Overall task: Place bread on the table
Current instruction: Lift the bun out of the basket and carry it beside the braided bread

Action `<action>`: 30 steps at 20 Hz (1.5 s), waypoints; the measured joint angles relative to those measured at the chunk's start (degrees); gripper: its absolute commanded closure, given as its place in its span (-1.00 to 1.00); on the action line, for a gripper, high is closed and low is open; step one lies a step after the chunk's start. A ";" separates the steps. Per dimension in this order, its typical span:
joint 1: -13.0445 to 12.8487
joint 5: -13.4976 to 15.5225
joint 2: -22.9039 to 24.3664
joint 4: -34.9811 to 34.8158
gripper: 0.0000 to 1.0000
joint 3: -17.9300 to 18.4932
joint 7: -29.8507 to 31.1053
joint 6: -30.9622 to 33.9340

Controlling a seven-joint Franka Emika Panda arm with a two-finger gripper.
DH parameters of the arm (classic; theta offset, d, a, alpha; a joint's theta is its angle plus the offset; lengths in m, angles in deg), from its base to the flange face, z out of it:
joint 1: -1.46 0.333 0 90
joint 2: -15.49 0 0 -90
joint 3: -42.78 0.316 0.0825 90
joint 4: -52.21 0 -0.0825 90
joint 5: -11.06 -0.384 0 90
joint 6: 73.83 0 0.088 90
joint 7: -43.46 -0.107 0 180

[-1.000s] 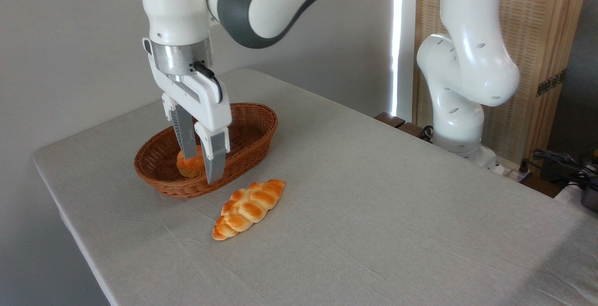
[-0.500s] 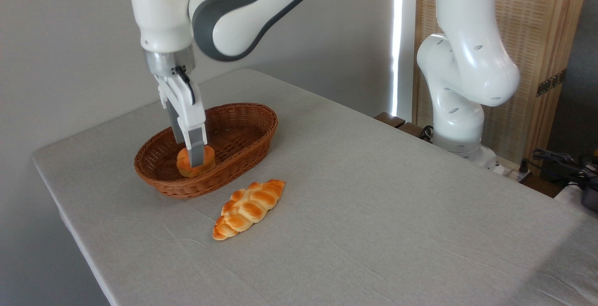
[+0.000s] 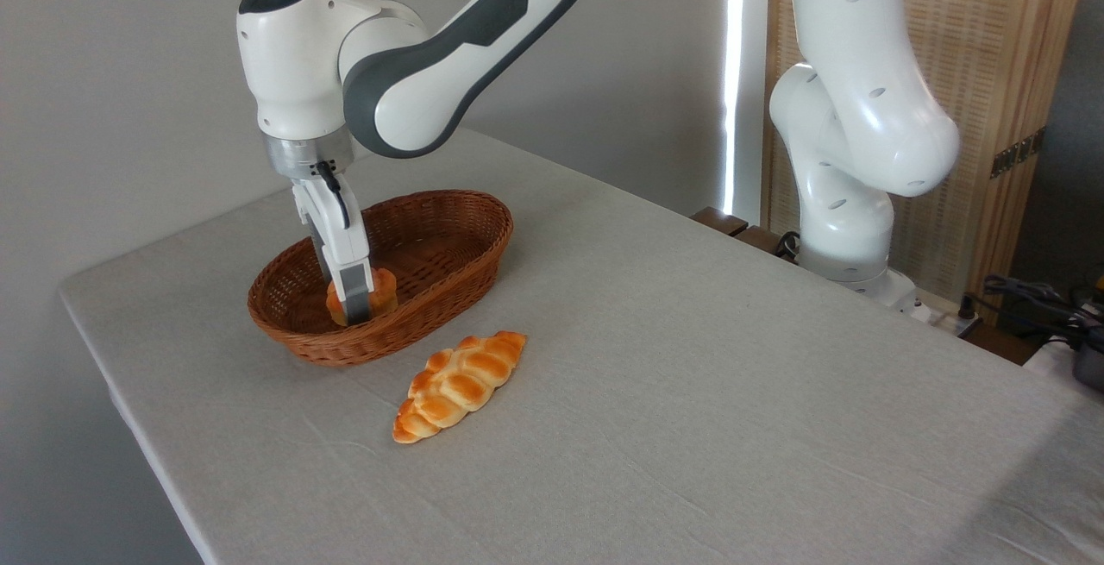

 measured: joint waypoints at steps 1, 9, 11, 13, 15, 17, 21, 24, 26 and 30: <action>0.00 0.00 0.00 0.02 0.42 0.00 0.00 0.00; 0.03 0.00 0.01 0.13 0.40 0.00 0.00 0.00; 0.04 0.00 0.07 0.18 0.39 0.00 0.00 0.00; 0.08 0.00 0.37 0.35 0.37 0.00 0.00 -0.03; 0.32 0.03 1.34 0.77 0.30 0.20 0.14 -0.03; 0.86 0.23 3.40 0.93 0.26 1.00 1.33 1.41; 1.45 0.34 9.60 0.98 0.19 6.76 1.52 8.76; 1.75 0.34 13.14 0.13 0.02 11.70 0.55 12.99; 1.82 0.34 14.68 -1.44 -0.02 14.77 -1.65 14.65; 1.89 -4.44 16.05 -6.34 -0.68 18.35 -7.20 17.24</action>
